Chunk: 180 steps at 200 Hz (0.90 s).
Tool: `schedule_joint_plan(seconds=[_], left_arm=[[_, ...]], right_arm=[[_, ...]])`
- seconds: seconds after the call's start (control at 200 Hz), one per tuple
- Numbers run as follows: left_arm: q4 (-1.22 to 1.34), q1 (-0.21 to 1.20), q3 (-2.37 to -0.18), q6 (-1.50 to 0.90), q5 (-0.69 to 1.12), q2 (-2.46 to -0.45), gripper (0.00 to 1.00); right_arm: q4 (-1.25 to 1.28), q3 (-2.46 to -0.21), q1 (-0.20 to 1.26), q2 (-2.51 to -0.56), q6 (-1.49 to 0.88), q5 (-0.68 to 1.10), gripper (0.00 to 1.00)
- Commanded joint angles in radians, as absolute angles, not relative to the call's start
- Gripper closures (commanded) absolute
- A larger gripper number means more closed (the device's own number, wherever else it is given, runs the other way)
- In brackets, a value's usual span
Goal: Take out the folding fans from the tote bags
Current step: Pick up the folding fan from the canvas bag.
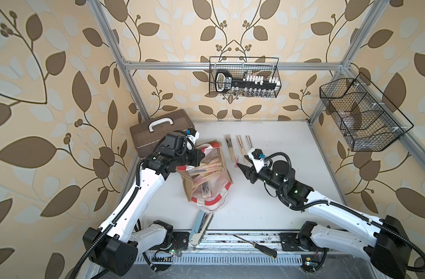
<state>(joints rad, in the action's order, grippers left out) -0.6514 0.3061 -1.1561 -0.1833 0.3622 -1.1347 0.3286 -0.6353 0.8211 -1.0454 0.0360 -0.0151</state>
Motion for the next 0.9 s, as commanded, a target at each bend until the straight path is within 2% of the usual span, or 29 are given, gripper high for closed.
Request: schedule_joint_plan(seconds=[0.0, 0.195, 0.445, 0.58, 0.715, 0.895], left_arm=[[-0.644, 0.302, -1.179, -0.18, 0.373, -1.121, 1.0], [-0.637, 0.302, -1.176, -0.181, 0.396, -1.115, 1.0], [-0.668, 0.302, -1.196, -0.169, 0.41, -1.119, 1.0], [-0.671, 0.302, -1.195, -0.166, 0.411, -1.09, 1.0], [-0.675, 0.302, -1.195, -0.163, 0.411, -1.078, 1.0], [-0.697, 0.302, -1.213, -0.179, 0.404, -1.09, 1.0]], right_arm=[[0.421, -0.63, 0.943, -1.028, 0.189, -0.044, 0.48], [0.532, -0.665, 1.079, -1.172, 0.251, -0.091, 0.5], [0.688, -0.803, 1.18, -1.46, 0.261, -0.267, 0.54], [0.767, -0.858, 1.184, -1.601, 0.241, -0.4, 0.54], [0.726, -0.923, 1.183, -1.685, 0.223, -0.421, 0.55], [0.808, -0.923, 1.166, -1.772, 0.203, -0.411, 0.55]])
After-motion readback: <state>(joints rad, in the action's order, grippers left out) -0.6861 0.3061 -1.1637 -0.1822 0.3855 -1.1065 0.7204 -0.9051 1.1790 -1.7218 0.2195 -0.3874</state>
